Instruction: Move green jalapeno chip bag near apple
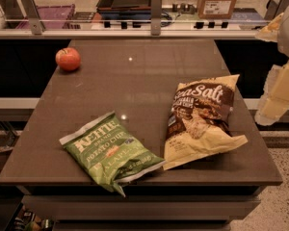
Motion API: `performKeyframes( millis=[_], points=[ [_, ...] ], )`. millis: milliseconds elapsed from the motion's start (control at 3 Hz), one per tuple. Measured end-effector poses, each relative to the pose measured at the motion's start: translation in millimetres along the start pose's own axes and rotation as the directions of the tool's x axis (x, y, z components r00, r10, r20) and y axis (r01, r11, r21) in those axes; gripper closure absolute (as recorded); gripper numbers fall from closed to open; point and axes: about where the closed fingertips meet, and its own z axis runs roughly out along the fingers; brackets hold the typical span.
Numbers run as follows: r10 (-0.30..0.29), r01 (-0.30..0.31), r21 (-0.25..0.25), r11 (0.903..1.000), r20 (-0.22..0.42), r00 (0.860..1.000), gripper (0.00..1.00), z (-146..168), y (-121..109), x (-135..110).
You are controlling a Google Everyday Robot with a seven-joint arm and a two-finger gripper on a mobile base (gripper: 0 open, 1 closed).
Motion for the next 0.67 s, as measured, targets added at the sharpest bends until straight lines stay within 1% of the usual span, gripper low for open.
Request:
performKeyframes(
  millis=[333,667],
  points=[
    [-0.002,0.002,0.009,1.0,0.005,1.0,0.0,-1,1,-4],
    [0.024,-0.024,-0.003,0.9997,0.063,0.998,0.0,3,10,-20]
  ],
)
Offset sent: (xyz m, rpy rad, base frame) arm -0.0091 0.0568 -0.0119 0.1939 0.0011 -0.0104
